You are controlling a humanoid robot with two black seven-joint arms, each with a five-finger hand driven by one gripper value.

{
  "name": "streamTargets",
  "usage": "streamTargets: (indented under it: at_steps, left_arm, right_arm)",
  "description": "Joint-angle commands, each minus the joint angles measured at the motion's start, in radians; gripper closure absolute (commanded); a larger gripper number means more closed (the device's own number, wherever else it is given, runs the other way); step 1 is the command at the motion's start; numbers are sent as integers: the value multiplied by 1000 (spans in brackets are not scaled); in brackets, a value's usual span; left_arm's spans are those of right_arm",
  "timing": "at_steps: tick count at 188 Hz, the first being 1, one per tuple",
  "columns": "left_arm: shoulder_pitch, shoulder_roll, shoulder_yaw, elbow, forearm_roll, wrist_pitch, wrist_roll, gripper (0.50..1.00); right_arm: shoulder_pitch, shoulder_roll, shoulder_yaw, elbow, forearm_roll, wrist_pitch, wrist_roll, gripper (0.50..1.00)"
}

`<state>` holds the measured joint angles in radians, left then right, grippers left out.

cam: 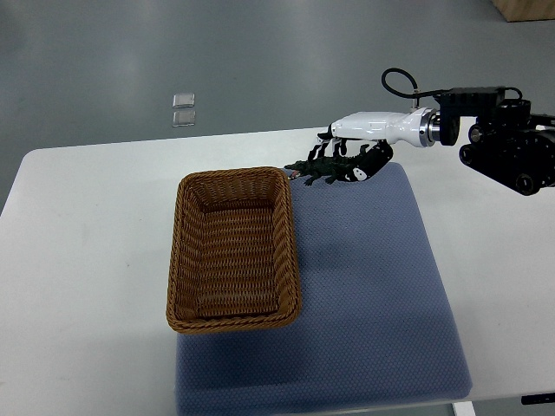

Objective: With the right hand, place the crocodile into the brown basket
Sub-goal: 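Lift the crocodile with the right hand and carry it over the basket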

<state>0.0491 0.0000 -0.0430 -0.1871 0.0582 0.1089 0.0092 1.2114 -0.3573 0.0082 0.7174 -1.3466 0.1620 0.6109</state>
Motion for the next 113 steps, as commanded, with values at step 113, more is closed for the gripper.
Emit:
streamTargets:
  at_steps: [113]
  left_arm:
    - [0,0,0,0,0,0,0,500]
  right_arm:
    - [69,296,19,11,-14,-5,0,1000]
